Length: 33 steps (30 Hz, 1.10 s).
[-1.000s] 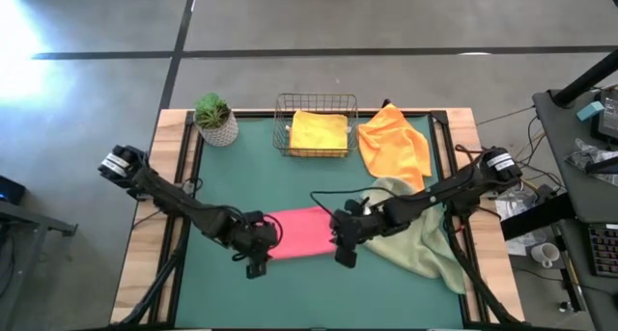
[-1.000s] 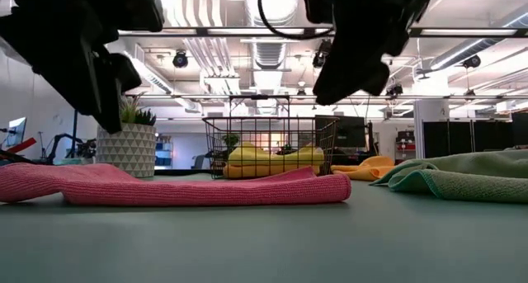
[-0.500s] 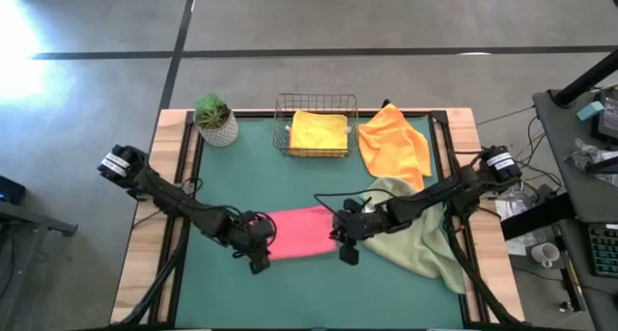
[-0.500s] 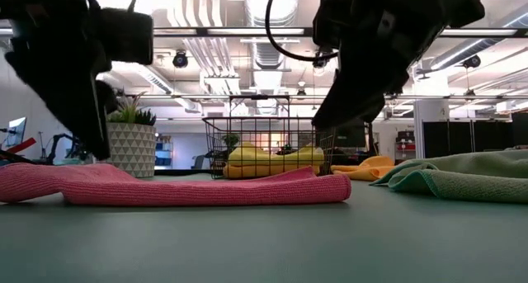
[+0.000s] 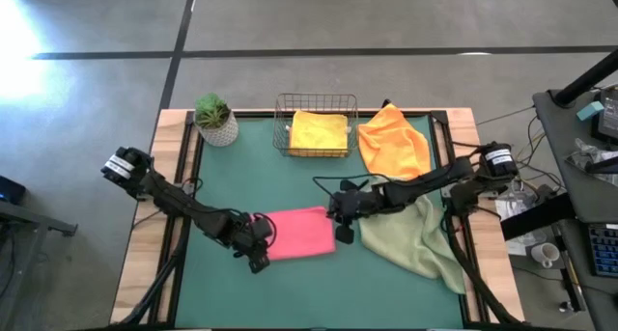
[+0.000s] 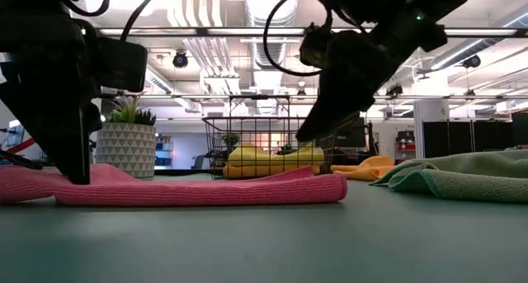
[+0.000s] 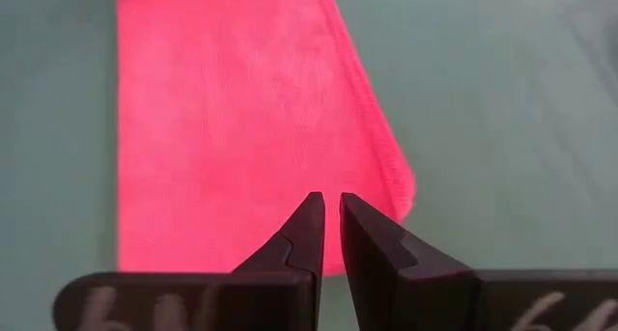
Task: Fold microfiber towels
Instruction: Fold the pink microfiber cloth
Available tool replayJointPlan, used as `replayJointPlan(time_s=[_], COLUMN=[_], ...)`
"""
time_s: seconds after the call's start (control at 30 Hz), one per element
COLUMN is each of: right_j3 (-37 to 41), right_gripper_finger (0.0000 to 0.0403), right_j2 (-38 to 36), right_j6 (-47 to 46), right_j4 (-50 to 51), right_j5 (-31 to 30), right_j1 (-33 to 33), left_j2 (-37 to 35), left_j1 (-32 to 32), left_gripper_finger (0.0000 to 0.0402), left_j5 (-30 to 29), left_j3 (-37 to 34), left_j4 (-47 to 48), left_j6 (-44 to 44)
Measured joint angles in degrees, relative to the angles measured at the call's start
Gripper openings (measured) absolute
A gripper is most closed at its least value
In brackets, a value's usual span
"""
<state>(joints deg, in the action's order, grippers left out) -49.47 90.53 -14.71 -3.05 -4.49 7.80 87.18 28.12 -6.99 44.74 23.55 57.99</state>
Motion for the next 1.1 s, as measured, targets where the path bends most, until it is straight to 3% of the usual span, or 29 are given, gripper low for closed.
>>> replayJointPlan(time_s=[0.2, 0.4, 0.63, 1.1], right_j3=[-1.0, -4.9, -10.0, -16.4], right_gripper_finger=[0.0028, 0.0028, 0.0028, 0.0028], right_j2=[4.8, 10.5, 14.4, 16.8], right_j6=[1.5, 1.8, -1.8, -13.2], right_j4=[-2.8, -2.5, 5.3, 13.9], right_j5=[4.4, 4.9, 4.5, 5.3], right_j1=[-2.4, -2.6, -2.3, 2.4], left_j2=[0.0, 0.0, 0.0, 0.6], left_j1=[0.0, 0.0, -1.6, -16.2], left_gripper_finger=[0.0179, 0.0179, 0.0179, 0.0179], left_j5=[0.4, 0.4, -2.6, -11.1], left_j3=[0.0, 0.0, 0.0, 0.0], left_j4=[1.6, 5.7, 8.3, 9.8], left_j6=[0.2, -0.2, -6.1, -26.6])
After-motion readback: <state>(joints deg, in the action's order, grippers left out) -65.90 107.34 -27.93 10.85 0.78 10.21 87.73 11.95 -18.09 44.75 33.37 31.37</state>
